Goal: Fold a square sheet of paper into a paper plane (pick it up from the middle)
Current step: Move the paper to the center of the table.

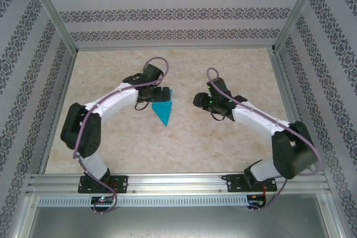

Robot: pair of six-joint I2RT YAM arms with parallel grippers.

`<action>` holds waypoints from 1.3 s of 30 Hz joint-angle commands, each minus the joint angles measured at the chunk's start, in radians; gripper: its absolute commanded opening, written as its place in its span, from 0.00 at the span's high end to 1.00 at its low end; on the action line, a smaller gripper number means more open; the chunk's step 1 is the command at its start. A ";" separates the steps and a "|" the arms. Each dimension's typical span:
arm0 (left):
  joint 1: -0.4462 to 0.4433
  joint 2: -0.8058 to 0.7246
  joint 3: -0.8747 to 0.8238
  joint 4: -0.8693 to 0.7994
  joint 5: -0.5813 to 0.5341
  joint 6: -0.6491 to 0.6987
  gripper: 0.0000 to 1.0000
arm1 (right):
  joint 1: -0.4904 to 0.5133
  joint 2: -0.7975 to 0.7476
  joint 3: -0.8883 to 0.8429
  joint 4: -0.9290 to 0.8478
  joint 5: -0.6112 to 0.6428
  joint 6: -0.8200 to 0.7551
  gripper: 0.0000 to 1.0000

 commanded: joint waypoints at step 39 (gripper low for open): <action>0.294 -0.169 -0.290 0.215 0.282 -0.024 0.00 | 0.135 0.453 0.357 -0.327 -0.193 -0.632 0.66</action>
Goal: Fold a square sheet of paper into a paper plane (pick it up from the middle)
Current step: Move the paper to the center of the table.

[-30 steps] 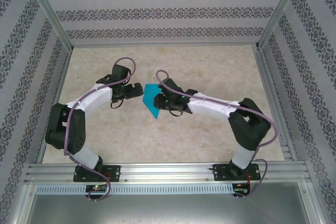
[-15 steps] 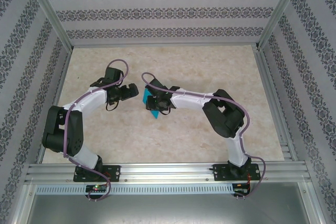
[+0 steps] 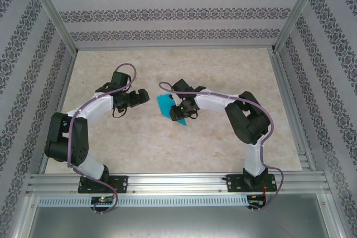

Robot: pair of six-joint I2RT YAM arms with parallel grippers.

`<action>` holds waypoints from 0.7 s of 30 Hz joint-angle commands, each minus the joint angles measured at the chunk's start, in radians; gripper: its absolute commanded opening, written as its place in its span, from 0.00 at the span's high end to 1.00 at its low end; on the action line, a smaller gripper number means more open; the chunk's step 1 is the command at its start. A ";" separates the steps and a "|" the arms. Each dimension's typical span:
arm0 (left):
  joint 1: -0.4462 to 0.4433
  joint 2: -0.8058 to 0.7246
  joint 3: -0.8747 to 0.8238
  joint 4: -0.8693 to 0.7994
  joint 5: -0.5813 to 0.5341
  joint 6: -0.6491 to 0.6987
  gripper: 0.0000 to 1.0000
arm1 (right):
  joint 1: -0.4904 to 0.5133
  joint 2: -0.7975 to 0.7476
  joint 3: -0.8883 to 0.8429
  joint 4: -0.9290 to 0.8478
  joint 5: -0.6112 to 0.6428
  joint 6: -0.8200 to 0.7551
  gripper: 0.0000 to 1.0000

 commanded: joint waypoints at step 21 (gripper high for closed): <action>-0.046 -0.049 -0.093 0.203 0.241 -0.137 0.00 | -0.004 -0.181 -0.226 0.421 0.050 0.584 0.66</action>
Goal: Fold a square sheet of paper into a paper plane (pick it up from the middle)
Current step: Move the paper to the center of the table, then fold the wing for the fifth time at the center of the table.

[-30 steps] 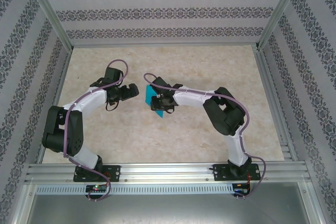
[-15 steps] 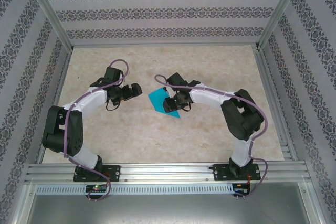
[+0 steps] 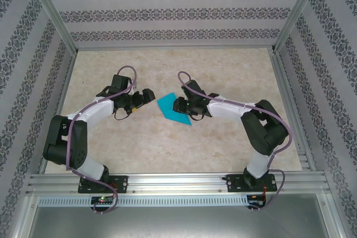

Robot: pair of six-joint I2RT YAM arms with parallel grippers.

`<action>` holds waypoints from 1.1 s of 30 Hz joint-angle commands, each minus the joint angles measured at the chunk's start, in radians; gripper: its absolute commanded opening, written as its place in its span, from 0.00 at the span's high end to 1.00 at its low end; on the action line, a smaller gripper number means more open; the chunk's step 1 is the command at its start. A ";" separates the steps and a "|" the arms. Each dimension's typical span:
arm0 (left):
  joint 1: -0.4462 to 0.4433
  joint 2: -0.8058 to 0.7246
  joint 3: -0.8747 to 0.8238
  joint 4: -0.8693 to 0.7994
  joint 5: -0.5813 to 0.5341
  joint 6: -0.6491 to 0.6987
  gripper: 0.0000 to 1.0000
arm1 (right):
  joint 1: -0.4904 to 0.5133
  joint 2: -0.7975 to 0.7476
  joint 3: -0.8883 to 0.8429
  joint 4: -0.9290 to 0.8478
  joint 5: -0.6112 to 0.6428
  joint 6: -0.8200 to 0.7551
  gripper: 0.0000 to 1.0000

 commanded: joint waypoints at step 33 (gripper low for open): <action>-0.237 0.196 0.044 0.148 0.075 -0.237 0.29 | -0.134 0.136 -0.203 0.372 -0.266 0.170 0.68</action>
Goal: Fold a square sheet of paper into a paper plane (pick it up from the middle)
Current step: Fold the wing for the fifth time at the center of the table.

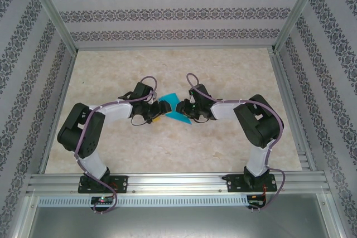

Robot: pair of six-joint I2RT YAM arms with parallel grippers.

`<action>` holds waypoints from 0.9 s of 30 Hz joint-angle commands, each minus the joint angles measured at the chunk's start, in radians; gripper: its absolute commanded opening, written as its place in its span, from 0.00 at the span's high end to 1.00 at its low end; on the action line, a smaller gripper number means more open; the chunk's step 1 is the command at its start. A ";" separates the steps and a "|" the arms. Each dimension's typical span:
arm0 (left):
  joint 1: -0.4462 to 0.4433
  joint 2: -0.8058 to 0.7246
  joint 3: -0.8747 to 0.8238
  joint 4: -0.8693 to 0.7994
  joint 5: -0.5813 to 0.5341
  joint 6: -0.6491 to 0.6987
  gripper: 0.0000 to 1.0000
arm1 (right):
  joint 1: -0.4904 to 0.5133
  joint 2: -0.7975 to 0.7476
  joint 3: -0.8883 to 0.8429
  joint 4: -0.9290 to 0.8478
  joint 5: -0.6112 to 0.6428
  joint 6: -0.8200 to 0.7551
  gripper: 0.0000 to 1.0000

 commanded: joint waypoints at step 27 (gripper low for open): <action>-0.038 0.092 0.064 0.107 -0.003 -0.169 0.45 | -0.086 0.063 -0.135 0.191 -0.119 0.092 0.69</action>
